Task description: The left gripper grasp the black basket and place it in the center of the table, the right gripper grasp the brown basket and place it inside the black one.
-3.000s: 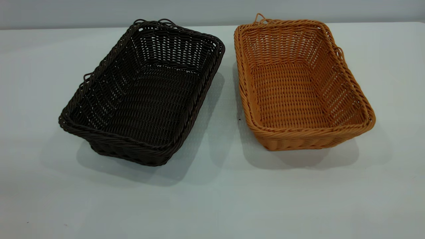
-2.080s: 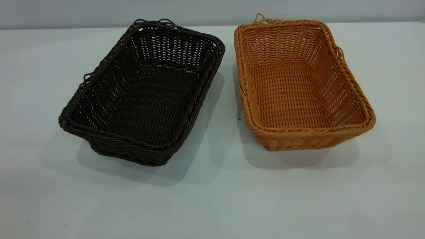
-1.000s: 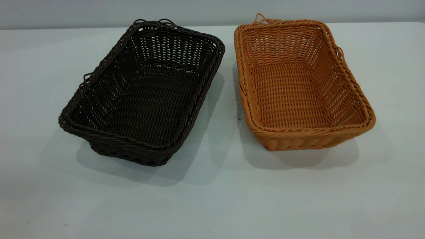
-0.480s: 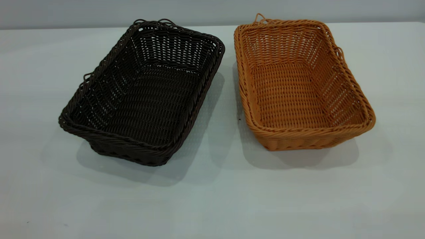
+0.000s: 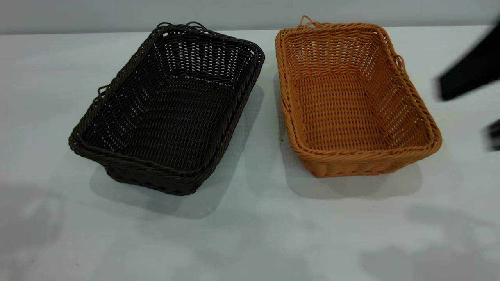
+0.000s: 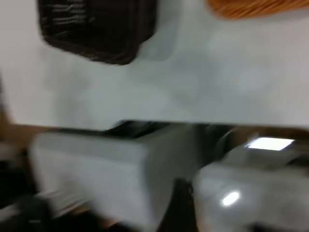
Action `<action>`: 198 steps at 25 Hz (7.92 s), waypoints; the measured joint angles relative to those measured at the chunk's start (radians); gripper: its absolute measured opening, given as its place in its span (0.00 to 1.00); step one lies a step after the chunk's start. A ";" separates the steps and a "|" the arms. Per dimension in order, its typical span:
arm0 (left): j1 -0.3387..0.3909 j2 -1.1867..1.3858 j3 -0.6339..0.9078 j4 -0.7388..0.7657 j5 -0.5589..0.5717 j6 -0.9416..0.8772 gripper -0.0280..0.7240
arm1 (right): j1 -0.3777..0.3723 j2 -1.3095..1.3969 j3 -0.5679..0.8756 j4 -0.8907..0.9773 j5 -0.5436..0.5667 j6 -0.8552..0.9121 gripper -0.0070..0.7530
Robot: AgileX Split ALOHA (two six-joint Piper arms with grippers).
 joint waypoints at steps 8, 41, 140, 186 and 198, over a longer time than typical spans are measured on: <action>0.000 0.196 -0.080 -0.147 -0.036 0.101 0.68 | 0.224 0.400 -0.037 0.531 -0.104 -0.078 0.77; -0.023 0.656 -0.323 -0.213 -0.055 0.199 0.68 | 0.329 0.831 -0.291 0.811 -0.735 0.381 0.64; -0.466 0.804 -0.602 0.064 -0.278 1.109 0.60 | -0.368 0.660 -0.852 0.025 0.209 0.051 0.09; -0.427 0.170 -0.599 0.067 0.038 1.049 0.56 | 0.201 0.980 -0.867 -0.181 0.116 0.147 0.14; -0.427 0.127 -0.599 0.067 0.045 1.044 0.56 | 0.201 0.979 -0.944 -0.205 0.229 0.074 0.76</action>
